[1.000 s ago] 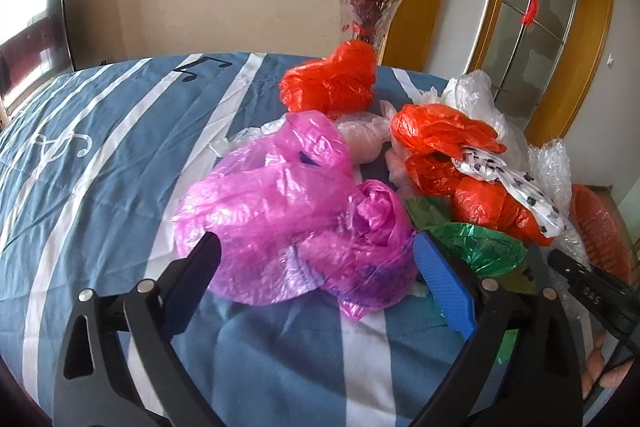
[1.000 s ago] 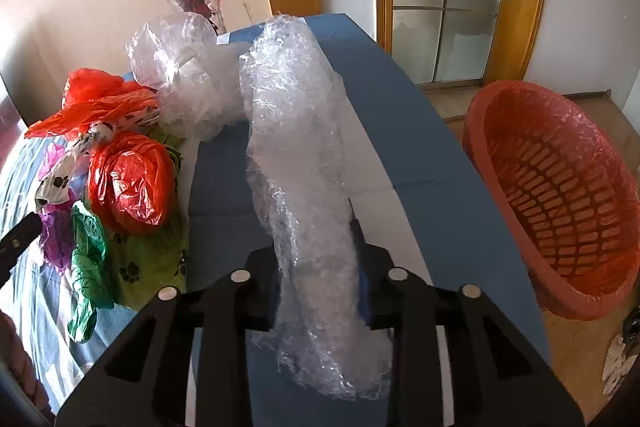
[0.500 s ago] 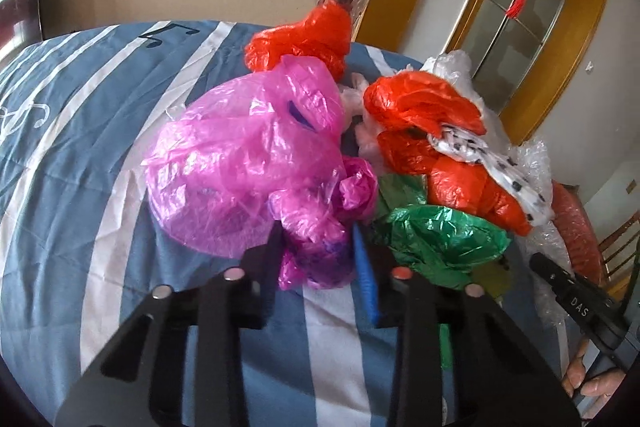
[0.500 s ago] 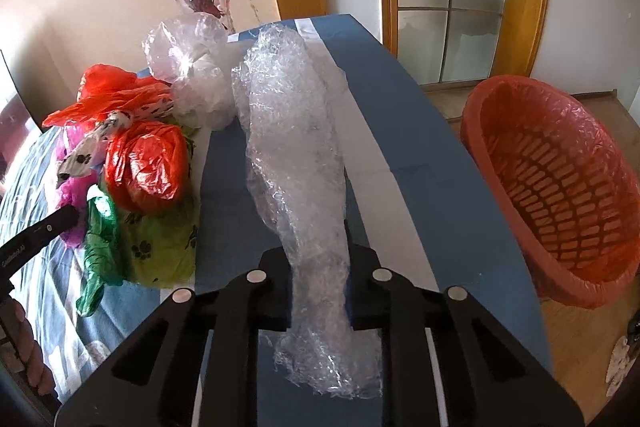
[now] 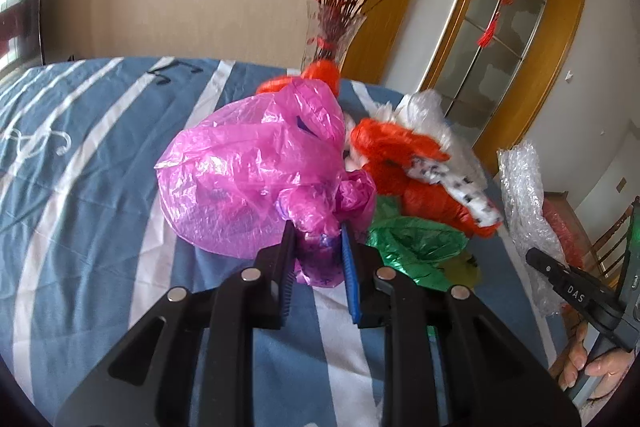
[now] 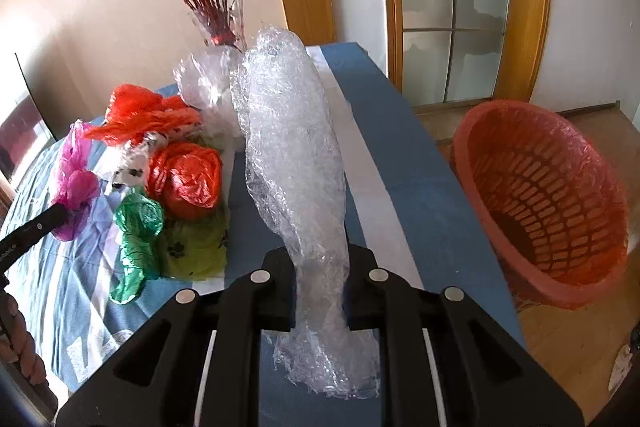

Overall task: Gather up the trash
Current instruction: 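Close the left tool on the pink bag while the right tool grips the bubble wrap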

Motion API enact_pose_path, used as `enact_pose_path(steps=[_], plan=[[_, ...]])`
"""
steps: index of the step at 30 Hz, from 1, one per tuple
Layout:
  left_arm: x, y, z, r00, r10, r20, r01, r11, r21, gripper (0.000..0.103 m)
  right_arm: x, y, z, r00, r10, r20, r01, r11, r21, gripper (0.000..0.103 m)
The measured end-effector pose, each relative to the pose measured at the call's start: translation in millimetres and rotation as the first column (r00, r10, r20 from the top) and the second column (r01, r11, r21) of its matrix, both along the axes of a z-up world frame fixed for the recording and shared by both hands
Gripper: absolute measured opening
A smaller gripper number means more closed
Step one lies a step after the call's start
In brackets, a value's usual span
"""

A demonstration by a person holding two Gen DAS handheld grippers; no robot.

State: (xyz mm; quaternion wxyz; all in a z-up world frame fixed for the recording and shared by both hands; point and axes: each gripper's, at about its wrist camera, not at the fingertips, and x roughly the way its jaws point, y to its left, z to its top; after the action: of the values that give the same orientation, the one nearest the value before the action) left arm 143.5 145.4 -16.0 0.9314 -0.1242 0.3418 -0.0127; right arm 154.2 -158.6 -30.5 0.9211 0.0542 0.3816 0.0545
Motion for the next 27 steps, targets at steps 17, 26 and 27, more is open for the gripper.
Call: enact_pose_path(steps=[17,26,27], plan=[[-8,-89,72,0.97,-0.204,0.131,0.206,0.978,-0.003,0.022,-24,-47,39,0.991,-0.085,0.103,0.082,0.996,0.038,0.016],[17,-174,66,0.923,-0.368,0.111,0.371,0.929,-0.007,0.022,-32,-106,42,0.969,-0.219,0.112,0.211,0.974,0.079,0.016],[21,-182,63,0.917,-0.385,0.106,0.388,0.922,-0.009,0.022,-33,-114,43,0.966,-0.234,0.112,0.226,0.971,0.084,0.016]])
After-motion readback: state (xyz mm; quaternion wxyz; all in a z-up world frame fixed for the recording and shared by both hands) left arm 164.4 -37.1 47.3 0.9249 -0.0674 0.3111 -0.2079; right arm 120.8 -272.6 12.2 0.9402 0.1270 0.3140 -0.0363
